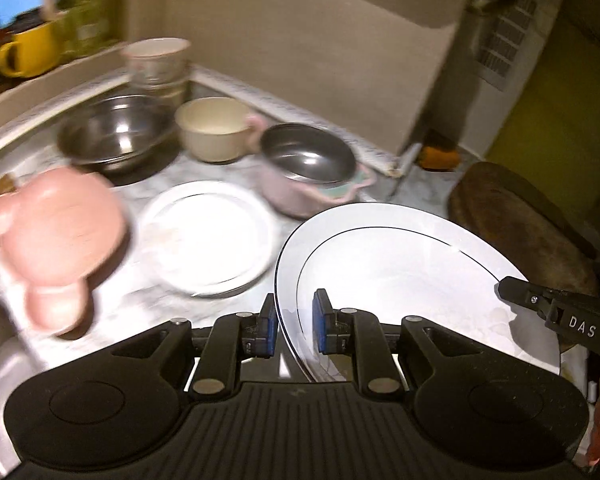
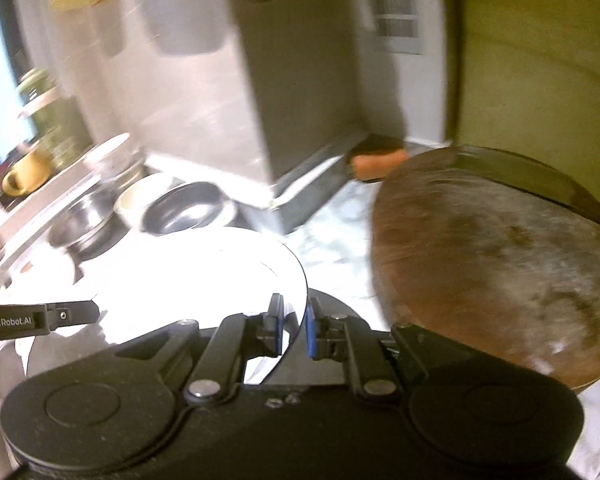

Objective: Organize plates and bowls
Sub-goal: 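Lift the white deep plate with both tools and carry it toward the flat white plate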

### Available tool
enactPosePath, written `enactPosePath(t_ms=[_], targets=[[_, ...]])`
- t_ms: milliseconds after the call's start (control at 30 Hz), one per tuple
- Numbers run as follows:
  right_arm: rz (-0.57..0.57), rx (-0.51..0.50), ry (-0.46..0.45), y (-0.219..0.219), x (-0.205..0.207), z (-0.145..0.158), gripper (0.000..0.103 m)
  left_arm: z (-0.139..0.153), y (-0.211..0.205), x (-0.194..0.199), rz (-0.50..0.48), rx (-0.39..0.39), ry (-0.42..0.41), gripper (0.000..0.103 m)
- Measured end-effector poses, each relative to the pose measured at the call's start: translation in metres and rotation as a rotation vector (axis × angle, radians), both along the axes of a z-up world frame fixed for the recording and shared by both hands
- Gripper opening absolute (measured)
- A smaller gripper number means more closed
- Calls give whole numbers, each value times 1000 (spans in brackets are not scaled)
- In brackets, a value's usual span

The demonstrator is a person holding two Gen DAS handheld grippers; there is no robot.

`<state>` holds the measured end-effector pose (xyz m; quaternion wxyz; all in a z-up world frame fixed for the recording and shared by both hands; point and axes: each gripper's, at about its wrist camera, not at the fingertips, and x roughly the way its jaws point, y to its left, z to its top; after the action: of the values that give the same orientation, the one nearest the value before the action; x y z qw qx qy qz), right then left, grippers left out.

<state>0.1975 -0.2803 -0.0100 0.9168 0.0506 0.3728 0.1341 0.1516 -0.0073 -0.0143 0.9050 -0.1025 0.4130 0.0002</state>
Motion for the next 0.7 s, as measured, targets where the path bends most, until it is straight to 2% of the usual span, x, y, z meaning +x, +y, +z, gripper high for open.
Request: enactPosePath(t_ms=[367, 700], targets=[[191, -2, 86, 86, -37, -26, 12, -36, 70, -70, 143, 32, 57, 16], [259, -22, 153, 125, -51, -56, 12, -66, 89, -80, 164, 31, 87, 16]])
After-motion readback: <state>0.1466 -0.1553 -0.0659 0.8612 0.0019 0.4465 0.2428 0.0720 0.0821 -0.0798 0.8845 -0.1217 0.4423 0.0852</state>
